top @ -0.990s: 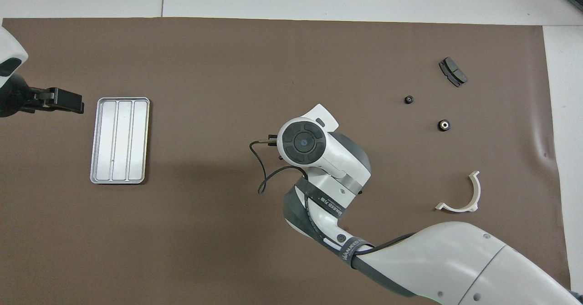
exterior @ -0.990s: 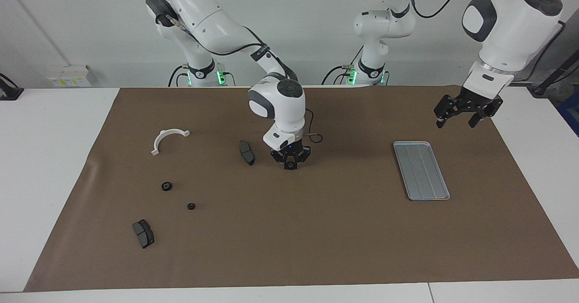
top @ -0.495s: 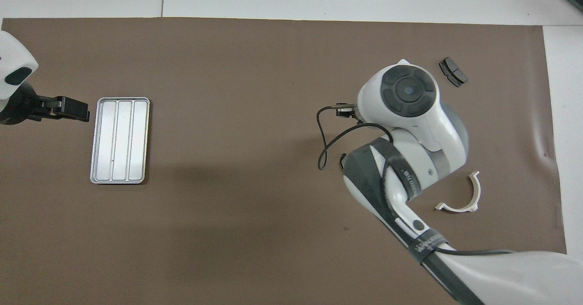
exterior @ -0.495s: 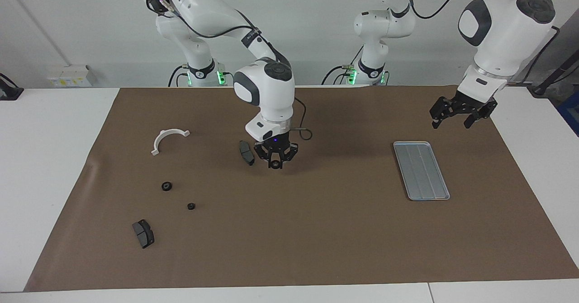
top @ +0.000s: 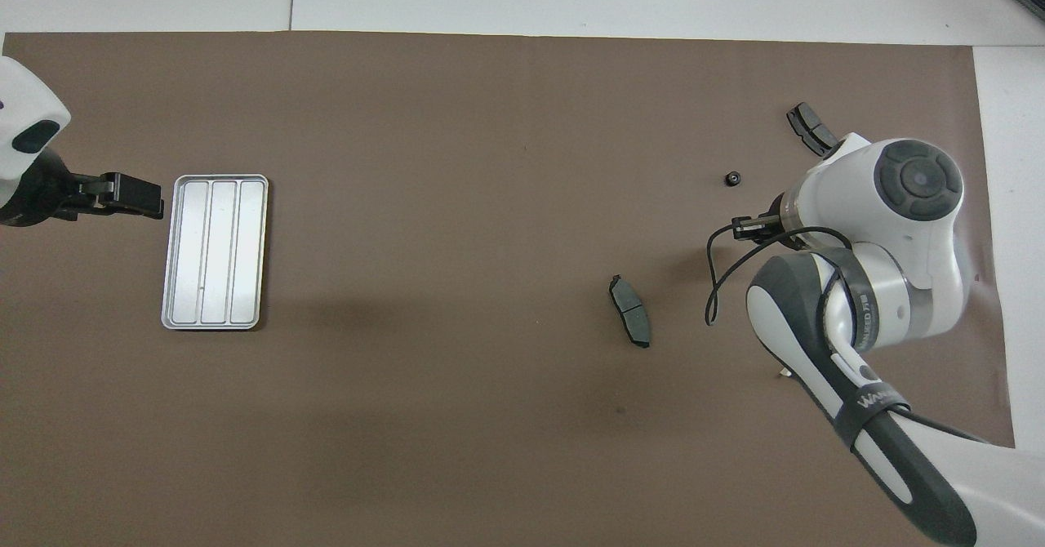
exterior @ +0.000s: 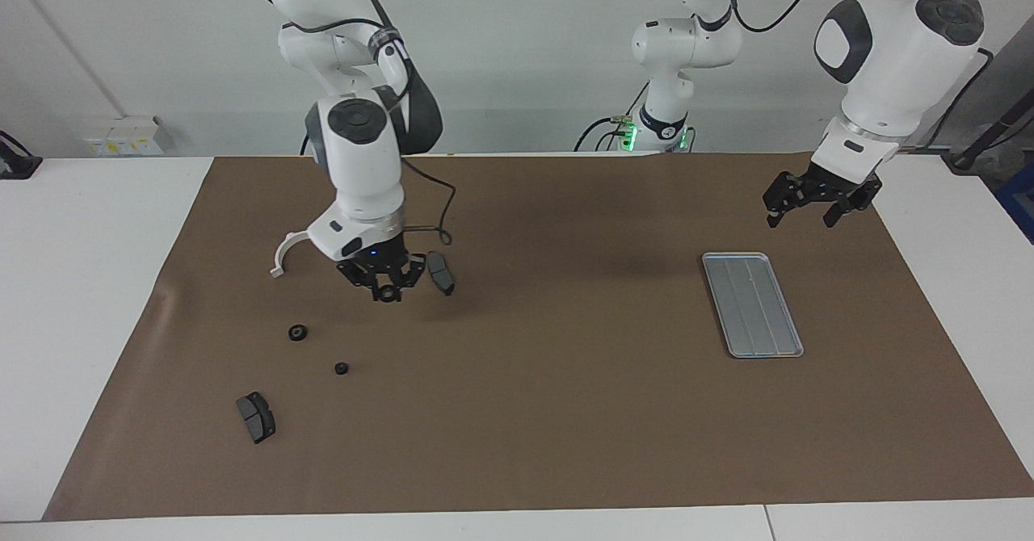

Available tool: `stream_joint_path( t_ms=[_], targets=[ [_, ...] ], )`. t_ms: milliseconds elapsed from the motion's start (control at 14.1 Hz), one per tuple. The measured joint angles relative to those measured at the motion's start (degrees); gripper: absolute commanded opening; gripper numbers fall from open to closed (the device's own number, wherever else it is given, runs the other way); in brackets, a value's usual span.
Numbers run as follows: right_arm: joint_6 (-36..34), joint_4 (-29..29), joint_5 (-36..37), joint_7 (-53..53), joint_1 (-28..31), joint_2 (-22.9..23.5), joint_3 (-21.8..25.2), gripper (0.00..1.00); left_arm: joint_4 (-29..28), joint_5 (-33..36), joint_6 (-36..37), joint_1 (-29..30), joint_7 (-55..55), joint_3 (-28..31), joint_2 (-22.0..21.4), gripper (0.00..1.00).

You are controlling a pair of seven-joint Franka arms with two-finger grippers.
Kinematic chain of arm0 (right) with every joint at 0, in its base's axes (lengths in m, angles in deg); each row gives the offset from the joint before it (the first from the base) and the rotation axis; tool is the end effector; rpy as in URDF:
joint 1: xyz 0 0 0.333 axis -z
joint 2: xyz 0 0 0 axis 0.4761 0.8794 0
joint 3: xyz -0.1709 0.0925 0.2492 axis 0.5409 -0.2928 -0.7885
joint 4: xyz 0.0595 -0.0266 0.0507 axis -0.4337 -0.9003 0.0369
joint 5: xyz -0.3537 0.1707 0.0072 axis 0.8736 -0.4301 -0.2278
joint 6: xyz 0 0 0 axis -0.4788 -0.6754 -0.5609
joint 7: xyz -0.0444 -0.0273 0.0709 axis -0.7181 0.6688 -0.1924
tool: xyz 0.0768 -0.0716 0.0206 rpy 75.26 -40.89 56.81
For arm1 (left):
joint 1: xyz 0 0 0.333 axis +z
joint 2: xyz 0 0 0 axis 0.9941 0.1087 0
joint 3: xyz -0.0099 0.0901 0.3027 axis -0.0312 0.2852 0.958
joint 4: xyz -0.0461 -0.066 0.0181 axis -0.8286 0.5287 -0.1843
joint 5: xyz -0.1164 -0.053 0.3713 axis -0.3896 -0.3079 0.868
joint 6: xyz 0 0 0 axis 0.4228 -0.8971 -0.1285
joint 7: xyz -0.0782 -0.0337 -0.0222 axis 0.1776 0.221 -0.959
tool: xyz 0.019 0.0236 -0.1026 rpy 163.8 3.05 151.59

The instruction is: Place bearing gear from tray to pile

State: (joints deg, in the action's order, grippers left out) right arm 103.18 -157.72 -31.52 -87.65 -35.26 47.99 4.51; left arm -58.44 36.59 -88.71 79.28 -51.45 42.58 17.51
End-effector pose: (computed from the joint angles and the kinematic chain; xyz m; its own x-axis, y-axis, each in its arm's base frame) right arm 0.5794 0.0567 0.3523 0.9937 0.0887 0.0690 0.0833 -0.9935 0.0769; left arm 0.5722 -0.0192 0.5583 0.9978 -0.0462 0.0470 -0.0463 -0.9989 0.0021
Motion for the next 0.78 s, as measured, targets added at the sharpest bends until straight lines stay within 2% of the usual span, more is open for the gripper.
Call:
stream_joint_path(
  t_ms=[212, 353, 424, 495, 636, 777],
  targets=[
    [6.50, -6.28, -0.01, 1.30, 0.05, -0.25, 1.36, 0.00, -0.38, 0.00, -0.85, -0.03, 0.00, -0.17, 0.00, 1.00],
    [8.18, -8.27, -0.60, 1.30, 0.04, -0.45, 1.38, 0.00, -0.53, 0.00, -0.93, -0.03, 0.00, -0.19, 0.00, 1.00],
    [8.22, -8.71, -1.39, 1.30, 0.04, -0.55, 1.38, 0.07, -0.57, 0.00, -0.95, -0.03, 0.00, -0.20, 0.00, 1.00],
    [8.22, -8.97, -2.35, 1.33, 0.03, -0.57, 1.38, 0.25, -0.61, 0.00, -0.96, -0.04, 0.00, -0.24, 0.00, 1.00],
    [8.23, -9.33, -3.09, 1.36, 0.03, -0.57, 1.38, 1.00, -0.62, 0.00, -0.98, -0.08, -0.01, -0.28, -0.01, 1.00],
    [8.23, -9.50, -3.22, 1.36, 0.03, -0.57, 1.38, 1.00, -0.63, 0.00, -0.99, -0.11, -0.01, -0.28, -0.03, 1.00]
  ],
)
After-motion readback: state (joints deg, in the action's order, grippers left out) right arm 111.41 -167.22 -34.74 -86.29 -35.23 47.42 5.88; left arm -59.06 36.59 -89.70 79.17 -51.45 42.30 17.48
